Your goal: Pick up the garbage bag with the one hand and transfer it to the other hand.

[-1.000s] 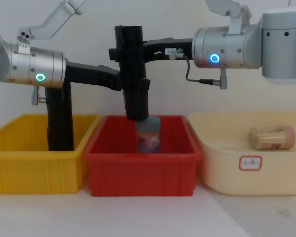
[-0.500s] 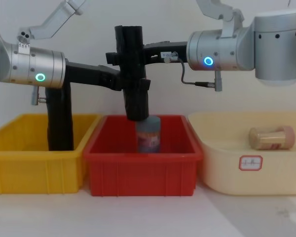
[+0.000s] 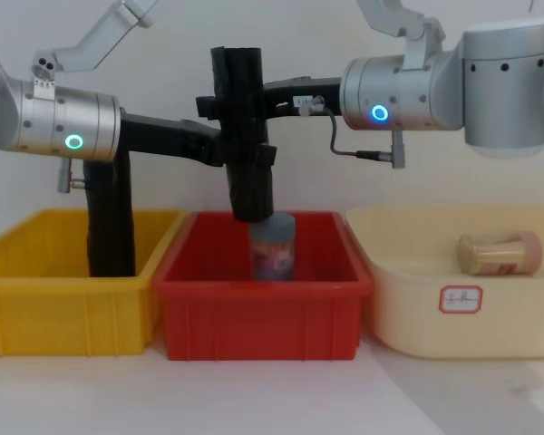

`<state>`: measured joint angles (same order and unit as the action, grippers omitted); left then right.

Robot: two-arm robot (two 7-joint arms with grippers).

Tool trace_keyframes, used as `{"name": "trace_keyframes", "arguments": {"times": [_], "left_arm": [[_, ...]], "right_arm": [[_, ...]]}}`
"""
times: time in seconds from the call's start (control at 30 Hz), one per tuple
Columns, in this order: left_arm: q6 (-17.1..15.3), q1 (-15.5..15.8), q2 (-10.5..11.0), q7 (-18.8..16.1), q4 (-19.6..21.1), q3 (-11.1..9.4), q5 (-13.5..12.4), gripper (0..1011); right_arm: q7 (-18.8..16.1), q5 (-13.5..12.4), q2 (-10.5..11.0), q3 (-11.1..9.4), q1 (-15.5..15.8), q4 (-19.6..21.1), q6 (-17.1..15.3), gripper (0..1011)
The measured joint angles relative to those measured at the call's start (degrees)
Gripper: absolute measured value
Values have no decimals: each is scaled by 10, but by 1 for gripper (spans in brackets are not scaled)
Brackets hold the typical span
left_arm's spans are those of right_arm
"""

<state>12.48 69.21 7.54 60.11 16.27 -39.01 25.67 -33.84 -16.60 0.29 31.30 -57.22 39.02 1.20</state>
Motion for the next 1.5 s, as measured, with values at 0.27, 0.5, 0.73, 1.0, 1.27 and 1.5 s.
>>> {"name": "trace_keyframes", "arguments": {"times": [0.27, 0.5, 0.73, 1.0, 1.27, 1.5], "left_arm": [[0, 0, 0, 0, 0, 0, 0, 464], [0, 0, 0, 0, 0, 0, 0, 464], [0, 0, 0, 0, 0, 0, 0, 464], [0, 0, 0, 0, 0, 0, 0, 464], [0, 0, 0, 0, 0, 0, 0, 464], [0, 0, 0, 0, 0, 0, 0, 464]], "right_arm": [[1, 1, -2, -1, -1, -3, 1, 659], [1, 1, -2, -1, -1, -4, 1, 538], [1, 1, -2, -1, -2, -4, 1, 538], [1, 1, -3, -2, -2, -5, 1, 538], [2, 1, -3, -2, -2, -5, 1, 538], [2, 1, -3, -2, -2, -5, 1, 538]]}}
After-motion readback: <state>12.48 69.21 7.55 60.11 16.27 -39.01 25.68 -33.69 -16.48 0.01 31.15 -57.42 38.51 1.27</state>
